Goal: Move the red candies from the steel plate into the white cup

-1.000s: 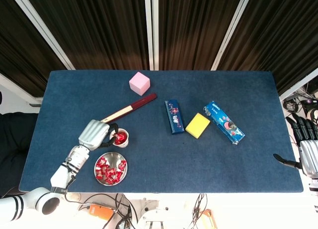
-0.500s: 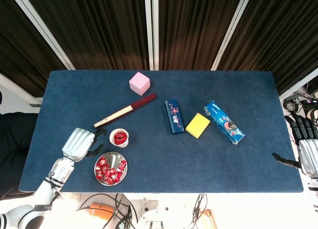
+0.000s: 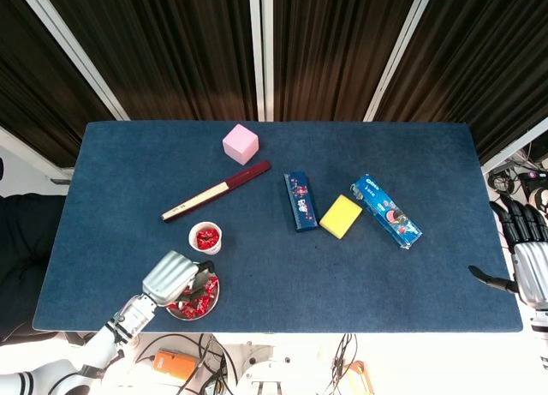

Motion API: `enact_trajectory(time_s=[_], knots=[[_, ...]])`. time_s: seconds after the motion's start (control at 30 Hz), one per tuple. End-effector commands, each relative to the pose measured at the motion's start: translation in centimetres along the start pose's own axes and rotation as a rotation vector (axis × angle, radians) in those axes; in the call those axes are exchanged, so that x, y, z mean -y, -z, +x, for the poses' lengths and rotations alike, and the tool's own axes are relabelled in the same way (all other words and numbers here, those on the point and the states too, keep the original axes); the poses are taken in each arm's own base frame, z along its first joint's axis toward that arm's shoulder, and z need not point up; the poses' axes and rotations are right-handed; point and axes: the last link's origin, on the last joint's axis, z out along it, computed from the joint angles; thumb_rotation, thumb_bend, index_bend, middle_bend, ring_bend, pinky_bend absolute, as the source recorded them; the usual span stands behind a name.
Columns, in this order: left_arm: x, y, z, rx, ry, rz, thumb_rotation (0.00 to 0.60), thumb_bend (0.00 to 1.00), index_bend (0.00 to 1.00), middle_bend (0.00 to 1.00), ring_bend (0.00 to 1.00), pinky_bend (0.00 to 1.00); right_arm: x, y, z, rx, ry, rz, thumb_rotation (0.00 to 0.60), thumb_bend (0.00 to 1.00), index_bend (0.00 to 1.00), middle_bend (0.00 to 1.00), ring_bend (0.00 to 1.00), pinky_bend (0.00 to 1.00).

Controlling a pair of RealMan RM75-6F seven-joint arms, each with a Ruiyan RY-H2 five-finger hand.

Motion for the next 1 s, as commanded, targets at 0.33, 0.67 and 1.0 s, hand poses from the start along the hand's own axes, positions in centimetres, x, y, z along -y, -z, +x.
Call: enact_trajectory(time_s=[0.33, 0.67, 1.0], knots=[[0.2, -0.9, -1.8, 0.065, -0.060, 0.015, 0.600, 0.20, 0.42, 0.96, 0.92, 0.83, -0.2, 0.0, -0.2, 0.004, -0.003, -0.002, 0.600, 0.16, 0.00, 0.01, 0.00, 0.03], [0.2, -1.1, -2.4, 0.089, -0.063, 0.016, 0.600, 0.20, 0.42, 0.96, 0.92, 0.83, -0.1, 0.1, -0.2, 0.007, -0.003, -0.005, 0.600, 0.16, 0.00, 0.01, 0.00, 0.03], [0.2, -1.2, -3.0, 0.115, -0.049, 0.012, 0.600, 0.25, 0.46, 0.96, 0.92, 0.83, -0.1, 0.0, -0.3, 0.011, -0.003, -0.007, 0.600, 0.16, 0.00, 0.01, 0.00, 0.03]])
